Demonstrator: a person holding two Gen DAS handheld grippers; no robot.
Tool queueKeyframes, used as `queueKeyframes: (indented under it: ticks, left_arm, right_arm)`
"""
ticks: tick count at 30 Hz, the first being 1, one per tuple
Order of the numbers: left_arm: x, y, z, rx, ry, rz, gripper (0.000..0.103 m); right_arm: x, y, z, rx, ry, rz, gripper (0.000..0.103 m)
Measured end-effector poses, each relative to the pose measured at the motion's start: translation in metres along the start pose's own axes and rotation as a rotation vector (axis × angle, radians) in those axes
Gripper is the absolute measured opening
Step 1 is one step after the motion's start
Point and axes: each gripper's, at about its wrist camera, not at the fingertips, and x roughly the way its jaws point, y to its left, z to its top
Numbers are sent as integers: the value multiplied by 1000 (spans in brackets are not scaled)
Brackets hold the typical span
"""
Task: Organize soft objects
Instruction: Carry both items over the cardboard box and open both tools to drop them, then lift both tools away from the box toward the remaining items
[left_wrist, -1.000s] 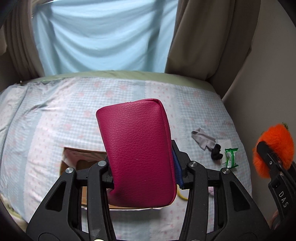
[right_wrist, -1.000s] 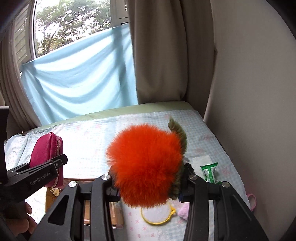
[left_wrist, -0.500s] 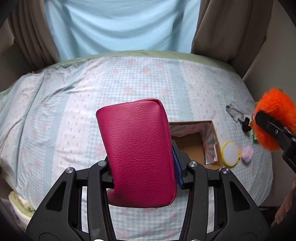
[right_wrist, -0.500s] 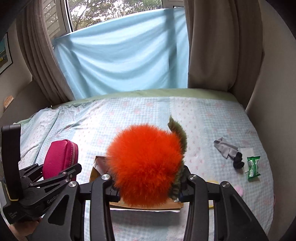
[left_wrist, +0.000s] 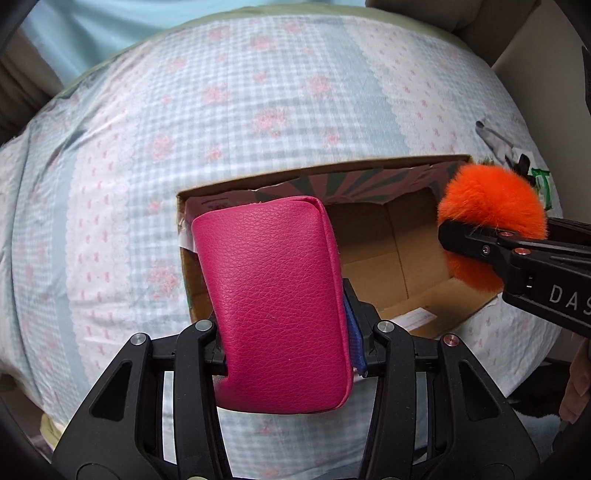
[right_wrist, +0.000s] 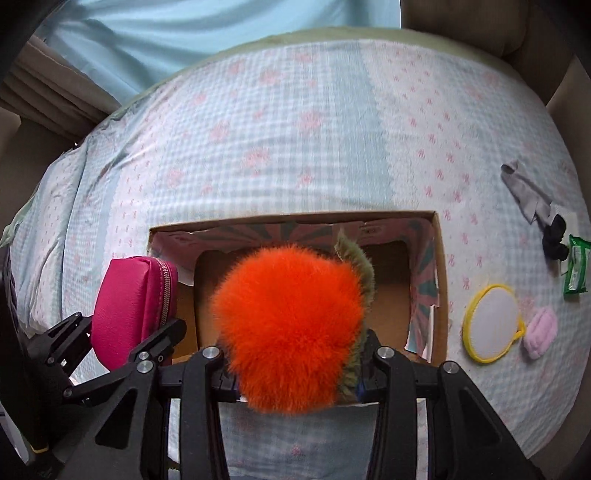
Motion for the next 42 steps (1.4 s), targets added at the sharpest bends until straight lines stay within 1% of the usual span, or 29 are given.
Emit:
queueKeyframes:
  ticks: [3,5,7,8,10,11,12,13,14,15,16,17,19,21,26,29,33,37,42]
  left_arm:
    - [34,-1,9,29,61,26,41]
    - [50,0,13,38,95,6,41]
    - [59,-3,15,65,113,-12,41]
    - [62,-5,15,84,121,-7,41]
    - [65,-10,16,115,130,-16,45]
    - [67,-12,17,127,140,-36,55]
    - [68,-14,17,137,146,-43,82]
    - [68,-16,18,150,149,-31,98]
    - [69,-18,18,165,149,-15,103]
    - [68,-20,18,179,144,-17,103]
    - [67,-19,16,191,153,-24,103]
    - [67,-19,16,192,160,-26,103]
    - [64,-17,15,189,158,-20,103]
    - [60,-15,15,179,153,-14,103]
    - [49,-13,15,146,143,-20,103]
    - [39,-13,13,138,126,-17,103]
    - [20,-13,8,125,95,-6,103]
    - [-5,-11,-2,116,53,5,103]
    - [-45,-13,-17,100,-17,19,103]
  right_arm:
    - [27,-6,10,44,76,8,39]
    - [41,-8,14,47,105,2,39]
    - [50,-11,17,51,124,18,39]
    - [52,-13,18,55,133,29,39]
    - [57,-15,21,64,148,44,39]
    - [59,-16,22,71,157,52,39]
    - [62,-18,22,81,161,71,42]
    - [64,-19,23,94,166,88,50]
    - [68,-20,24,113,177,89,58]
    - [72,-21,24,130,201,78,82]
    - [75,-23,24,143,221,73,98]
    - [77,-24,23,151,231,72,103]
    - [77,-27,21,155,220,76,103]
    - [74,-29,19,149,207,57,103]
    - [64,-32,15,153,198,63,103]
    - [57,-28,12,127,206,57,103]
    - [44,-23,7,99,187,63,103]
    - [20,-17,0,86,127,53,103]
    - [-32,-8,-9,27,-3,13,103]
